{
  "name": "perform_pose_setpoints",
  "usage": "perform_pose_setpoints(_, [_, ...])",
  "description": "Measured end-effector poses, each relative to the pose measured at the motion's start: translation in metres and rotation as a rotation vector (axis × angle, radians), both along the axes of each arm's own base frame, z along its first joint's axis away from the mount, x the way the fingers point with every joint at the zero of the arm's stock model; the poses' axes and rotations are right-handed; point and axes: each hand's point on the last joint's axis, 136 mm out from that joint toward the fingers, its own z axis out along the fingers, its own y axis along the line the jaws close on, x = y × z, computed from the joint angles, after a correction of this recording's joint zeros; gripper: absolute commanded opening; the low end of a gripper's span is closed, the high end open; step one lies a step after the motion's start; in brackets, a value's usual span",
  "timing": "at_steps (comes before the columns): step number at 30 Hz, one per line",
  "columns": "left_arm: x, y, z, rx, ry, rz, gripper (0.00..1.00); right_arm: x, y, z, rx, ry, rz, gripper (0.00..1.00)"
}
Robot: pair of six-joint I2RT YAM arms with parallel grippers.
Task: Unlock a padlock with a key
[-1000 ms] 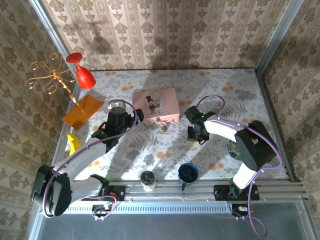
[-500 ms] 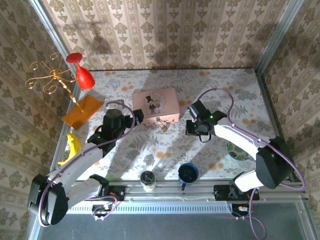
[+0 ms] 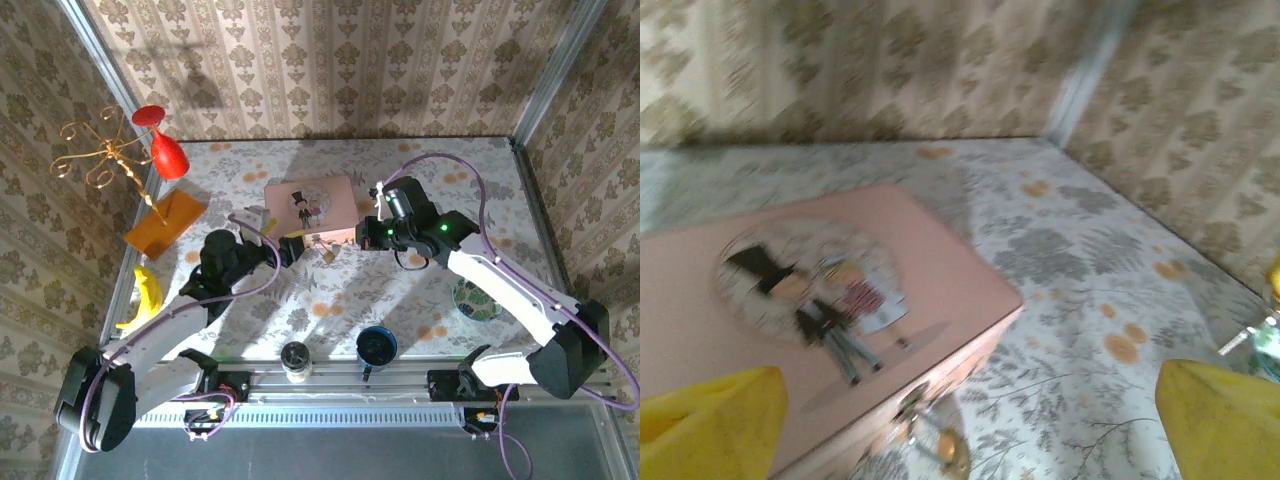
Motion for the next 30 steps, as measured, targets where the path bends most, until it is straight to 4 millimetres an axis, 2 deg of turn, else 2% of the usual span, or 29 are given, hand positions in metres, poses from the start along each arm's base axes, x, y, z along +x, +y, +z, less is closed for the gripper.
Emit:
perform_pose_setpoints(6, [-0.022,-0.027,0.019,0.005,-0.166,-0.190,0.89,-0.005,0.018,0.037,0.126,-0.053,0.074,0.00])
perform_pose_setpoints(9, [-0.034,-0.041,0.019,0.015,-0.201,-0.284,0.79,-0.008,0.025,0.047,0.178,-0.057,0.104,0.00])
perform_pose_setpoints(12, [-0.044,-0.054,0.018,0.024,-0.231,-0.371,0.61,-0.010,0.031,0.053,0.217,-0.054,0.127,0.00])
perform_pose_setpoints(16, [-0.052,-0.068,0.020,0.034,-0.274,-0.435,0.55,-0.010,0.035,0.060,0.248,-0.059,0.137,0.00])
perform_pose_setpoints(24, [-0.047,-0.089,0.020,0.047,-0.342,-0.424,0.36,-0.010,0.038,0.066,0.282,-0.062,0.139,0.00])
perform_pose_setpoints(30, [-0.037,-0.101,0.021,0.035,-0.365,-0.395,0.27,-0.008,0.040,0.070,0.291,-0.077,0.141,0.00])
